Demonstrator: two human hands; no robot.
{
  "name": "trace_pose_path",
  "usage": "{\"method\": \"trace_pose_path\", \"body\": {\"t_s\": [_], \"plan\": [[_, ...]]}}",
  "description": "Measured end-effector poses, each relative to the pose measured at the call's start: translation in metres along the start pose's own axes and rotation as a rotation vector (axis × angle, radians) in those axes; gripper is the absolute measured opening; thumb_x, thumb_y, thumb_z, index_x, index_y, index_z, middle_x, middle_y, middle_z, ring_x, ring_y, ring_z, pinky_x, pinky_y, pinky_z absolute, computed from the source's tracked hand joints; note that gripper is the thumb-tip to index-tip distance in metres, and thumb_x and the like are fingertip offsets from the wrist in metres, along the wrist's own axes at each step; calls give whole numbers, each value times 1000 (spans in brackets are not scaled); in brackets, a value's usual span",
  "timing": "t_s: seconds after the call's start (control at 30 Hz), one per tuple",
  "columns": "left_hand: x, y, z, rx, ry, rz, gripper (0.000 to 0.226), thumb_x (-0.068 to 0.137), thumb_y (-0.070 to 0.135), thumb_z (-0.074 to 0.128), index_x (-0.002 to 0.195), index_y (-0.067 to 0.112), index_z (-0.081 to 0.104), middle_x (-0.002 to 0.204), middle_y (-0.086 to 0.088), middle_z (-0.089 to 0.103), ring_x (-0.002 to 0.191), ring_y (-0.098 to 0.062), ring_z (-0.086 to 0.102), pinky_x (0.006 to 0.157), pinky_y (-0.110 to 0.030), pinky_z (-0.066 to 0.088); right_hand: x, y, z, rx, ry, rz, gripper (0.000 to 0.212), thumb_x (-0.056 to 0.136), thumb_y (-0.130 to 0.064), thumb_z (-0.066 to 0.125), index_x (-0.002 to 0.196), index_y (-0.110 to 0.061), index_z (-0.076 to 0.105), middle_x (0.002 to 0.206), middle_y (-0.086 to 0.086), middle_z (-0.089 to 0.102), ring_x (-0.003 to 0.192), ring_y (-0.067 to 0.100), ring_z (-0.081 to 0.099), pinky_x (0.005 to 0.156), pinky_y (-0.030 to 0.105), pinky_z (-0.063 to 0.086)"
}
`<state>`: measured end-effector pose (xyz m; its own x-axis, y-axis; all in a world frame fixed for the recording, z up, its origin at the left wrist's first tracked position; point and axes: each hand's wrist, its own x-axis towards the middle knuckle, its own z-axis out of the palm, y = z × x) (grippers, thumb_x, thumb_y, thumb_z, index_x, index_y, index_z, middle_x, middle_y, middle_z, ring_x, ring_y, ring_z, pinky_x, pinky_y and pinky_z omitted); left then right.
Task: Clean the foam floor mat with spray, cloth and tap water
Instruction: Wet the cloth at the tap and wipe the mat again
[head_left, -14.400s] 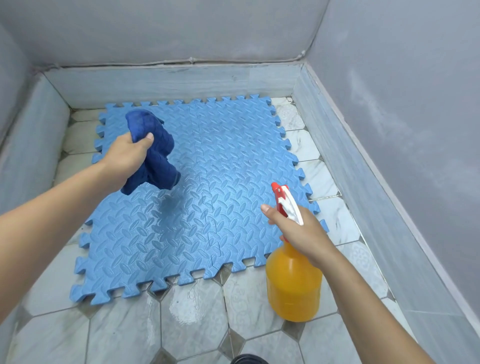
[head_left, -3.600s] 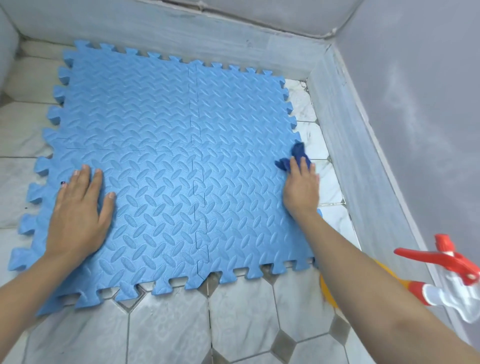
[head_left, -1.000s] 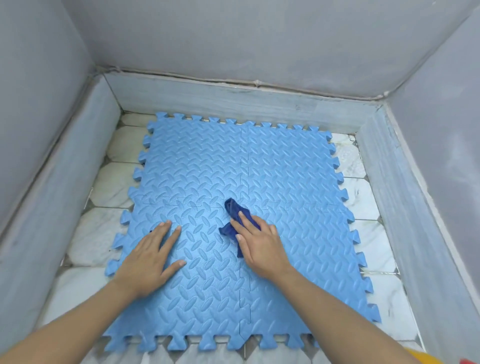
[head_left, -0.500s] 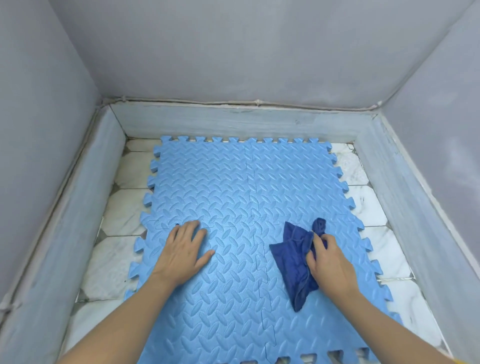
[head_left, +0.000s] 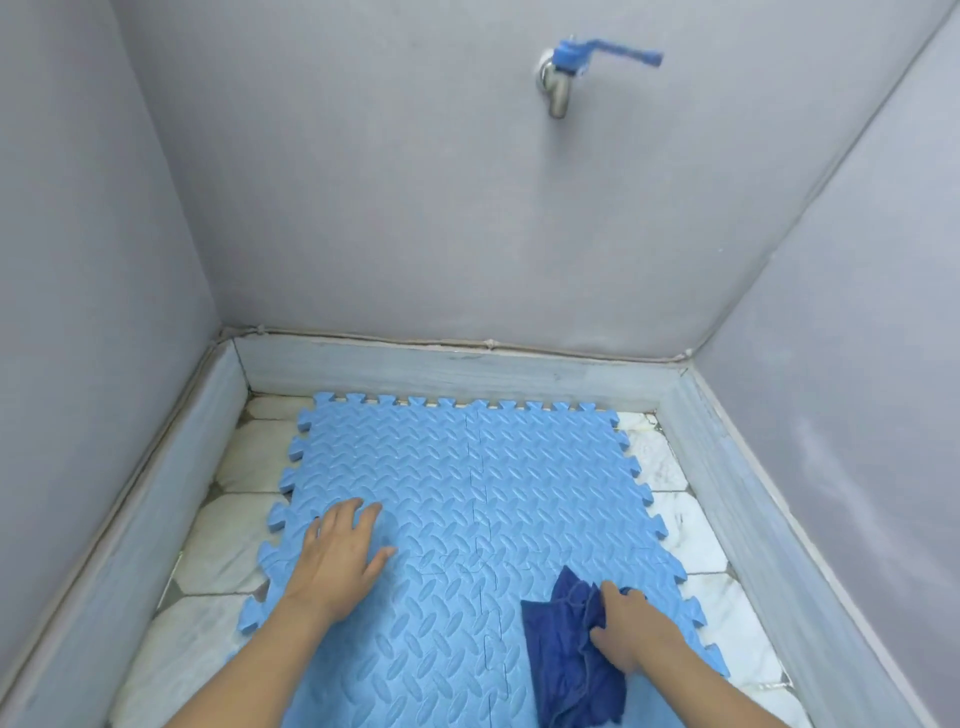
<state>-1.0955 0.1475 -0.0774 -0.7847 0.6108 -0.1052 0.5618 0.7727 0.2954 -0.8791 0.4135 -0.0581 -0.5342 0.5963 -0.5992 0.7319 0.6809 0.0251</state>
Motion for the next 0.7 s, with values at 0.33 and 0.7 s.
{"method": "trace_pose_path", "body": {"t_s": [0.33,0.7], "plan": [[110,80,-201,46,427,193,49,90,35,64,132,12,56,136,-15,54,127,-32,52,104,-46,40,-49,-92,-302,295,948,-388,37,95,-31,53,129,-16,56,130,7,56,123,29,49,96,39,42],[126,96,-264,168,489,270,52,99,38,46,145,15,38,148,-11,39,137,-28,37,113,-42,28,-32,-150,-486,-75,948,-306,73,95,-67,21,122,-10,56,128,17,60,133,35,43,117,55,5]]}}
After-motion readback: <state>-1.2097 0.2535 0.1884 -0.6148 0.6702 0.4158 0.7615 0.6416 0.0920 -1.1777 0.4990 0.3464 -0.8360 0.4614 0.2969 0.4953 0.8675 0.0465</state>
